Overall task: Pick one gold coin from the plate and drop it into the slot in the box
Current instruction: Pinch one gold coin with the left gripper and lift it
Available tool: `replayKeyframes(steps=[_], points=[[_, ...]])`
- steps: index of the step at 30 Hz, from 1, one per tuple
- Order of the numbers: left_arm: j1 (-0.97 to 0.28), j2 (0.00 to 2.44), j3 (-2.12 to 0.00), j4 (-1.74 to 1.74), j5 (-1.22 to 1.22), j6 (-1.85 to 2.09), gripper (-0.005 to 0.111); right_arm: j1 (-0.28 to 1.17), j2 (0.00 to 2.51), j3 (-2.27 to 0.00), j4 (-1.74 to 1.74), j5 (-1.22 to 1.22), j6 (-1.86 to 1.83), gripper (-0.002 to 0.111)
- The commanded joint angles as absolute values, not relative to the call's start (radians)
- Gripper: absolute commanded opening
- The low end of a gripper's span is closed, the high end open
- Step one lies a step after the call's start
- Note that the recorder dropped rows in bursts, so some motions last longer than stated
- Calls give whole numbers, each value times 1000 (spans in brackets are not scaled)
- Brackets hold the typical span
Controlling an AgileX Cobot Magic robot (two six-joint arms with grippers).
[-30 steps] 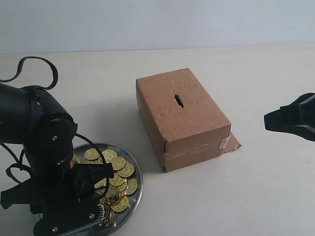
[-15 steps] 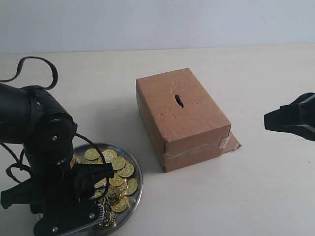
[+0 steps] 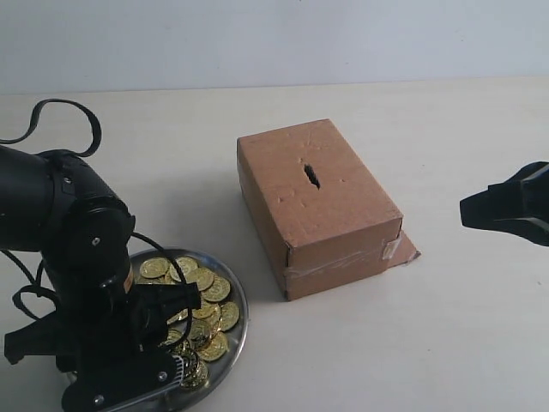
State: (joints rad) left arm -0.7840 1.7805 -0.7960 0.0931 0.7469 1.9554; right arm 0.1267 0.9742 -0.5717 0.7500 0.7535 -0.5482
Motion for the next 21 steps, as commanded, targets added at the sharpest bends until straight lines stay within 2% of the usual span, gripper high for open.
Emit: replayKeyframes(steps=[1,9,15,21], points=[[-789,1791,-793,59,705,1951,52,128,965,-579,757,751,-555,0],[-789,1791,-793,57,700,1951,52,128,965,-579,757,749,-555,0],[-789,1791,-793,57,697,1951,38,128,965,-579,757,749,-555,0],[-789,1791,-793,54,697,1951,38,128,965,-579,757,749,-555,0]])
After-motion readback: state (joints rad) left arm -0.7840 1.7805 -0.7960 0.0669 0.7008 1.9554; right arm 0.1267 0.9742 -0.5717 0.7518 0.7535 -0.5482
